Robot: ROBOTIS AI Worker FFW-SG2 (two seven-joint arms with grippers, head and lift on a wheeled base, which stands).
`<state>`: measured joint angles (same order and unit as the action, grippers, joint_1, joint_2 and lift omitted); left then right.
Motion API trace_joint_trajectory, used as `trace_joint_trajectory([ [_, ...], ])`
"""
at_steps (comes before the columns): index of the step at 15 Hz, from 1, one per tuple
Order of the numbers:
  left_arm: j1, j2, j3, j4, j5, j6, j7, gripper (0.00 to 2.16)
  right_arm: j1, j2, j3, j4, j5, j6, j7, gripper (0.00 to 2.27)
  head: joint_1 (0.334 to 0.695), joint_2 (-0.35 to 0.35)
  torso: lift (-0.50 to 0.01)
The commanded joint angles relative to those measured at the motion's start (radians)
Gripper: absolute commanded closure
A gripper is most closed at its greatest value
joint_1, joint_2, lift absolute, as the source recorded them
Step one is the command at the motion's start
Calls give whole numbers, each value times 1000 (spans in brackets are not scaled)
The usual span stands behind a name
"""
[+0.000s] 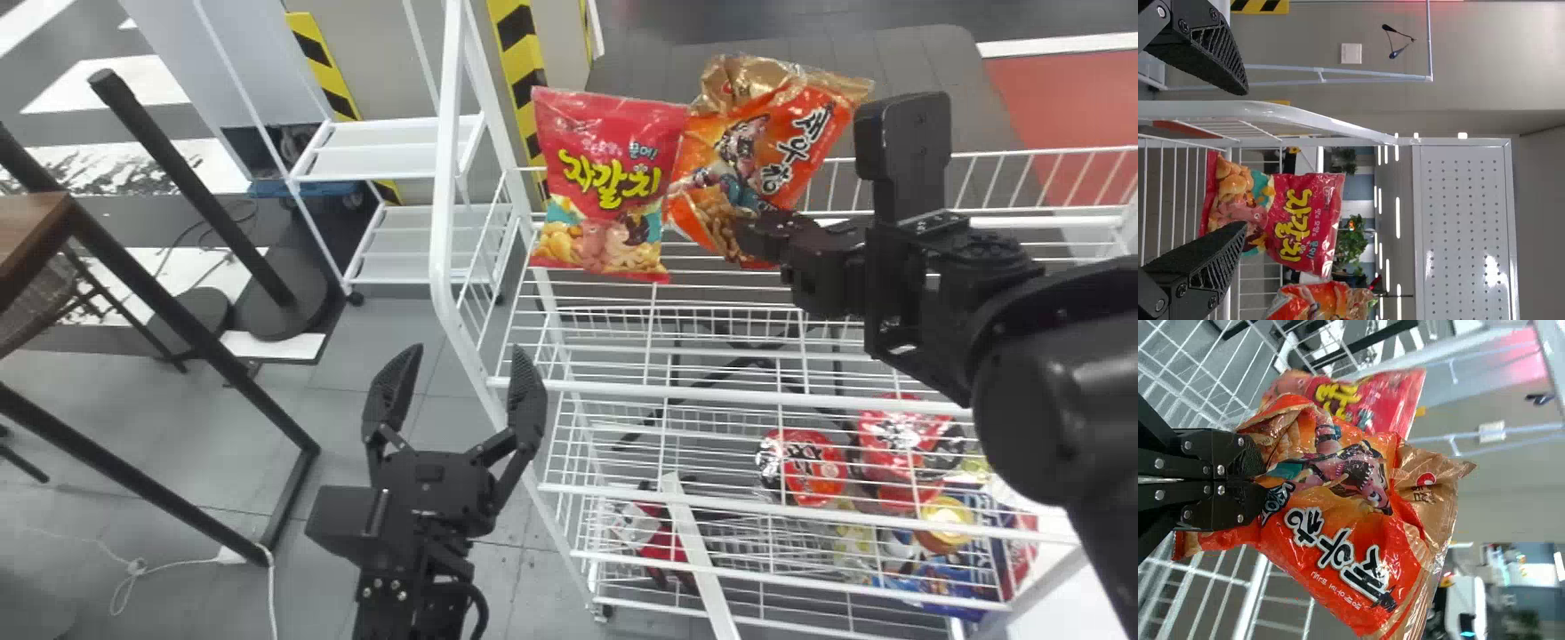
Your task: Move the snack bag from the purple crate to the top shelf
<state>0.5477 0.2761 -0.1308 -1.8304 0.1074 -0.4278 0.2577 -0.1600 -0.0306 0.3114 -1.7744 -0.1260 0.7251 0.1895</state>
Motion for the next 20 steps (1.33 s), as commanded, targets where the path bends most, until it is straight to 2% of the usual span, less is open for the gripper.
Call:
trace_joint_trajectory([
  [1, 0, 0, 0, 5, 0, -5, 0, 124, -10, 1, 25, 85, 34, -112, 1, 1953, 695, 267, 0],
  [3, 0, 2, 0, 8, 6, -18, 0, 124, -12, 1, 34, 141, 77, -210, 10, 1949, 695, 272, 0],
  [6, 0, 3, 0, 8, 6, -24, 0, 124, -26, 1, 35, 227, 85, -333, 39, 1946, 695, 276, 0],
  [14, 3, 6, 2, 8, 8, -27, 2, 124, -76, 4, 28, 348, 177, -333, 91, 1932, 695, 268, 0],
  [20, 0, 6, 2, 11, 8, -27, 2, 124, -113, 6, 29, 418, 186, -382, 117, 1905, 695, 259, 0],
])
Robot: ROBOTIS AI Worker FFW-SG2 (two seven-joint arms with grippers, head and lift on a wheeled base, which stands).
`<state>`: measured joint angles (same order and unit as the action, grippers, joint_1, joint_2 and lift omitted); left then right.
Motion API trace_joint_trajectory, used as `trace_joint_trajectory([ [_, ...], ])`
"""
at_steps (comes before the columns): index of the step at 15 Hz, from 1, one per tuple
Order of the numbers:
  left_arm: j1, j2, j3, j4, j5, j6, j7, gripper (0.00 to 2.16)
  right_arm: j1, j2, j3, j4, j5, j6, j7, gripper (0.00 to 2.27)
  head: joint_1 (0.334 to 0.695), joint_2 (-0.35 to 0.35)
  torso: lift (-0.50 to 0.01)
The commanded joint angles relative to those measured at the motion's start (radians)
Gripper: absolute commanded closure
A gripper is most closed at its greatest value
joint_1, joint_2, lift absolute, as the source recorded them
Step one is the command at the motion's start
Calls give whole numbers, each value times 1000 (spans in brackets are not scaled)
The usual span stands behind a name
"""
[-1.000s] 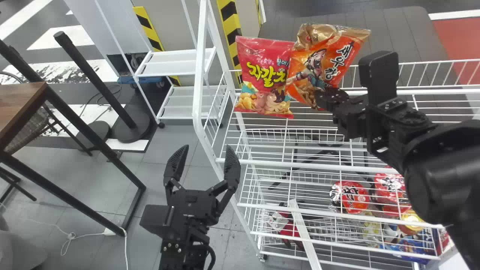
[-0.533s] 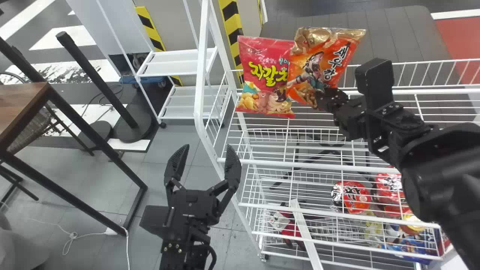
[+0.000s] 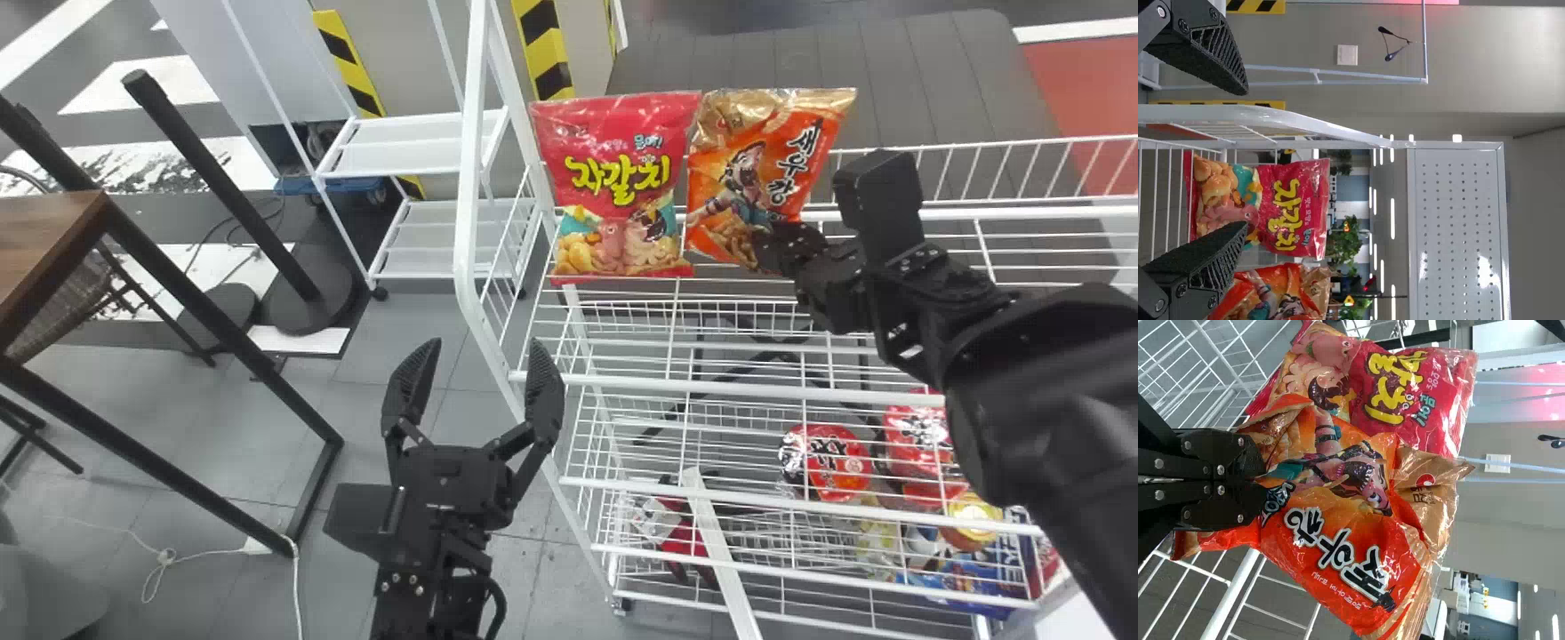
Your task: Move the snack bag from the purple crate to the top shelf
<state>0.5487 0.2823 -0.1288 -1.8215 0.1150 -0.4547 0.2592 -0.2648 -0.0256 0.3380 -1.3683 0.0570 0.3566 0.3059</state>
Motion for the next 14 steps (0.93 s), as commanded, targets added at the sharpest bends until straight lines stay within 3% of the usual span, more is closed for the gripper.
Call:
trace_joint_trajectory([
  [1, -3, 0, 0, 5, 0, 0, 0, 124, -14, 4, 6, 23, 15, -17, 1, 1905, 695, 260, 0],
  [4, -6, -2, 0, 11, 0, -6, 0, 124, -36, 7, 15, 61, 44, -29, 1, 1818, 695, 262, 0],
  [5, -7, -2, 0, 13, 2, -6, 0, 124, -40, 7, 18, 71, 49, -32, 1, 1649, 695, 262, 0],
  [8, -7, -2, 0, 13, 2, -9, 2, 124, -54, 10, 30, 109, 67, -35, 2, 670, 695, 263, 0],
  [9, -7, -2, 0, 13, 2, -9, 3, 124, -60, 12, 30, 124, 69, -44, 2, 437, 695, 265, 0],
  [10, -7, -2, 0, 13, 2, -9, 5, 124, -68, 13, 30, 140, 70, -47, 1, 323, 695, 265, 0],
  [14, -7, -2, 0, 13, 2, -12, 5, 124, -74, 16, 27, 153, 75, -44, 1, 269, 695, 264, 0],
])
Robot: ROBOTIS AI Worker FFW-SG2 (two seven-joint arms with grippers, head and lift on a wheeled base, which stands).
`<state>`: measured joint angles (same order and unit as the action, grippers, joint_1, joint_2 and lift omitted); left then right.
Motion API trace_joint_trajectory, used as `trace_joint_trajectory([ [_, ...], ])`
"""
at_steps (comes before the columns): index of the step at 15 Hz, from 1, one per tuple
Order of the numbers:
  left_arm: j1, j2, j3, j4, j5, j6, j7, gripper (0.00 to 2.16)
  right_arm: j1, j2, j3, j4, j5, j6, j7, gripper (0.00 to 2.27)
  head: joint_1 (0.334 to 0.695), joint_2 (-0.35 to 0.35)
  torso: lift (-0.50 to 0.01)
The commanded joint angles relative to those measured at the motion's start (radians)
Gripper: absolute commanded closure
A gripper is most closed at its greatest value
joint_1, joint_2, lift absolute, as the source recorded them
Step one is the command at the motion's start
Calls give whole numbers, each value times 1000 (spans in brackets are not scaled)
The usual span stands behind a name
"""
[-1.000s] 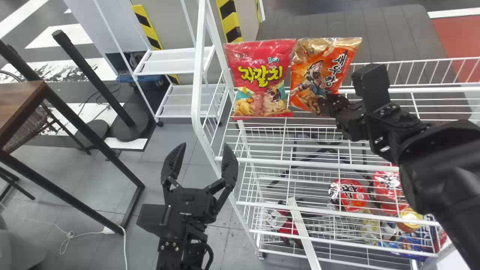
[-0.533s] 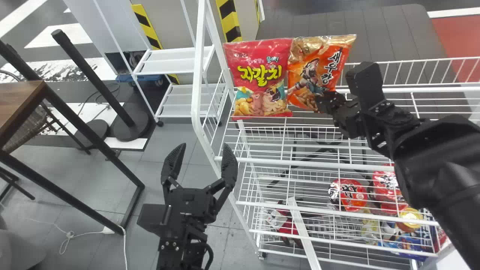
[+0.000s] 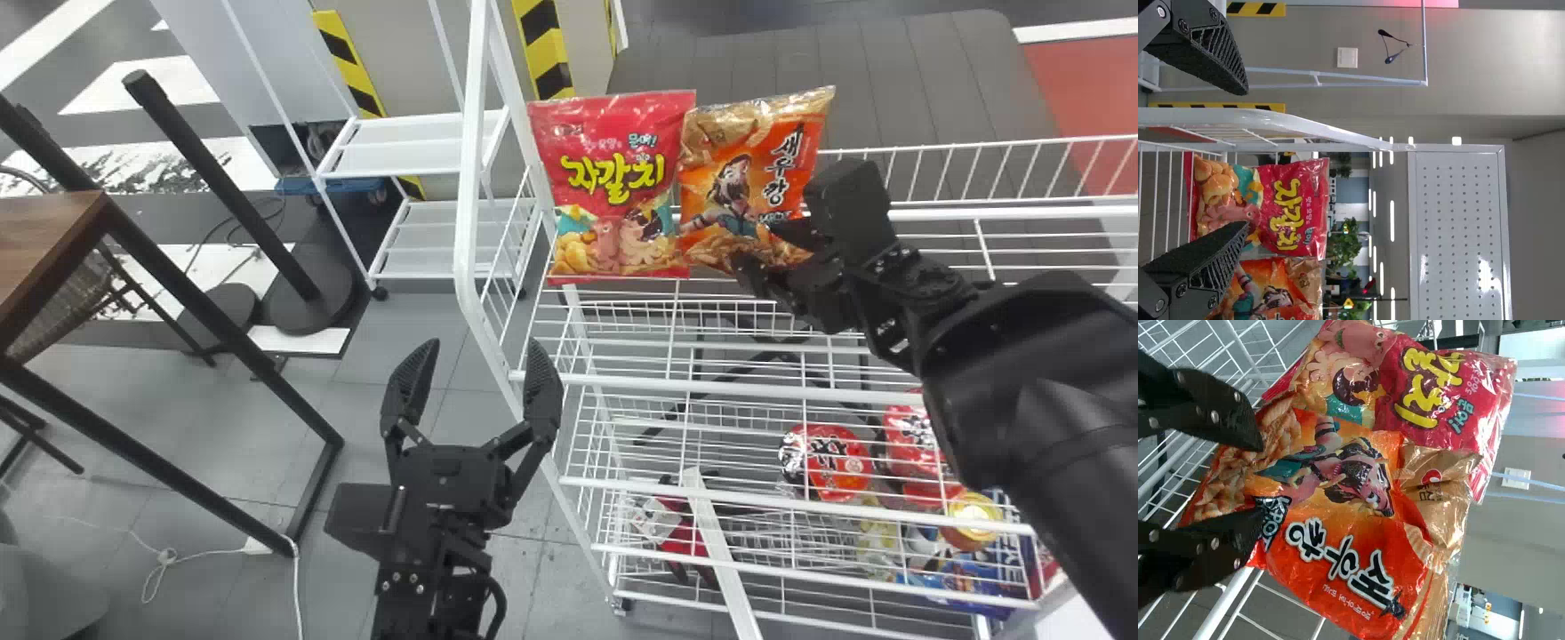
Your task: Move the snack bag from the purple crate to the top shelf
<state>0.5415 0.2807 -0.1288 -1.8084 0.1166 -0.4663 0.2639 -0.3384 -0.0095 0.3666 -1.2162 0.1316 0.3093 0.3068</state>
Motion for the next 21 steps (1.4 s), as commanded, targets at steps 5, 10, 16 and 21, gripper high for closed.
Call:
trace_joint_trajectory([
  [5, 2, -1, 0, 0, 0, -1, 0, 124, 12, -1, -12, 0, -7, 0, 0, 208, 695, 261, 0],
  [10, 5, -3, 0, -3, 0, -1, 2, 124, 93, -4, -44, -135, -21, 46, 0, 124, 695, 260, 0],
  [16, 11, -6, 0, -11, -2, -1, 0, 124, 299, -7, -147, -476, -41, 282, 0, 124, 695, 247, 0],
  [21, 11, -5, 0, -11, -2, 5, -6, 124, 536, -23, -293, -810, -132, 411, 2, 120, 695, 197, 0],
])
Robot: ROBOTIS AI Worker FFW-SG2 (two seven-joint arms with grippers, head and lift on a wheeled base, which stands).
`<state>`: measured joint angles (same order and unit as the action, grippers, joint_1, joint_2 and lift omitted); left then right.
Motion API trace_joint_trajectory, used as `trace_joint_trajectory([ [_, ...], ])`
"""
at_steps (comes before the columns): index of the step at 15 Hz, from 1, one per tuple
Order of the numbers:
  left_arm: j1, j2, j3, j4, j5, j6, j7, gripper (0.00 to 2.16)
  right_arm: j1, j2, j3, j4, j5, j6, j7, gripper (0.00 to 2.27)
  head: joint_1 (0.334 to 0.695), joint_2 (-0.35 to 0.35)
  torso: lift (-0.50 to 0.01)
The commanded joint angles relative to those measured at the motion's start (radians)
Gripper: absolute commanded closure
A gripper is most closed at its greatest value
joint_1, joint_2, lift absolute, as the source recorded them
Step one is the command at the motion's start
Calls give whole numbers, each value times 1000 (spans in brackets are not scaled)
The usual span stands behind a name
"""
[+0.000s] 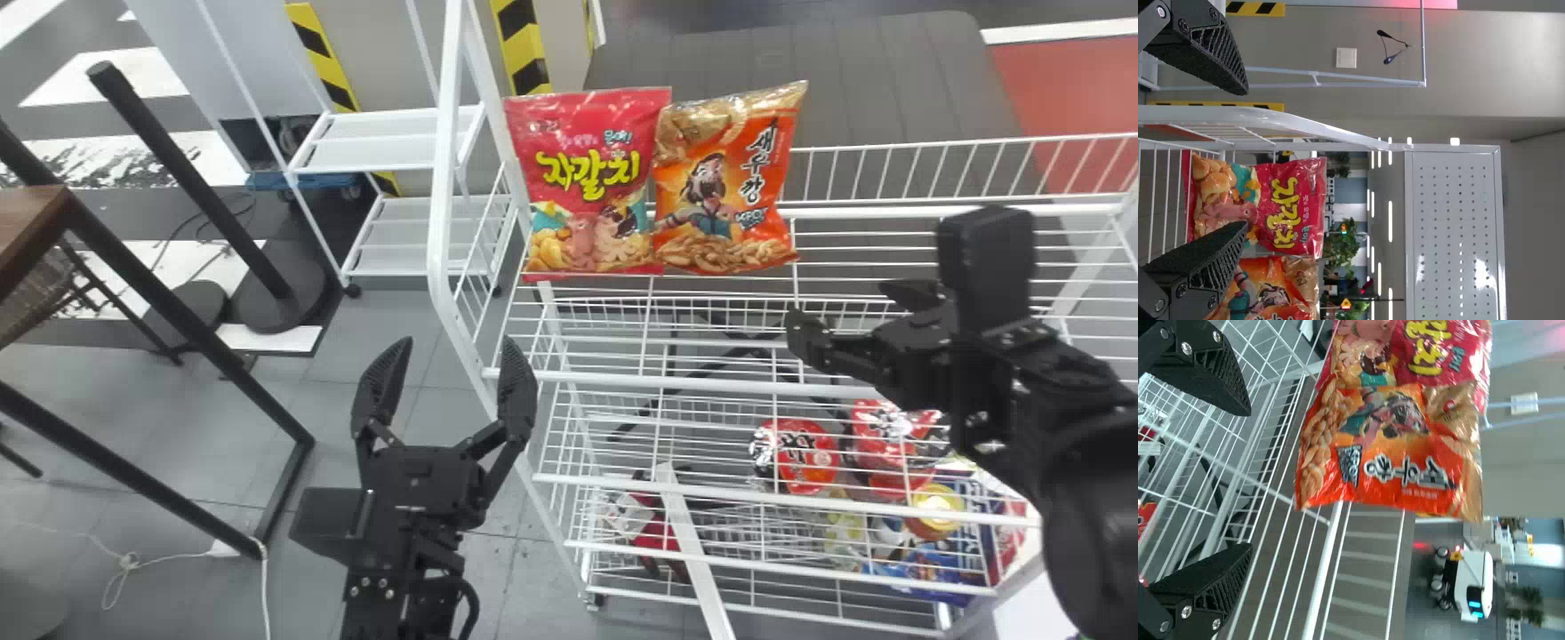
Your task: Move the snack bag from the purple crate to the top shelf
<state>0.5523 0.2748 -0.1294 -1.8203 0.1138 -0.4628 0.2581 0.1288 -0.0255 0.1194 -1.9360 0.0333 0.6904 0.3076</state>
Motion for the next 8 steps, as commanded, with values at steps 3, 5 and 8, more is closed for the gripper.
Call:
trace_joint_trajectory([
  [3, 3, 0, 1, -4, 1, 17, -5, 124, 198, -16, -152, -192, -101, -44, 44, 124, 695, 155, 0],
  [5, 9, 1, 1, -5, 1, 23, -10, 124, 250, -14, -241, -179, -168, -222, 76, 124, 695, 133, 0],
  [8, 11, 6, 4, -4, 1, 27, -10, 124, 307, -11, -294, -109, -211, -556, 122, 110, 695, 62, 0],
])
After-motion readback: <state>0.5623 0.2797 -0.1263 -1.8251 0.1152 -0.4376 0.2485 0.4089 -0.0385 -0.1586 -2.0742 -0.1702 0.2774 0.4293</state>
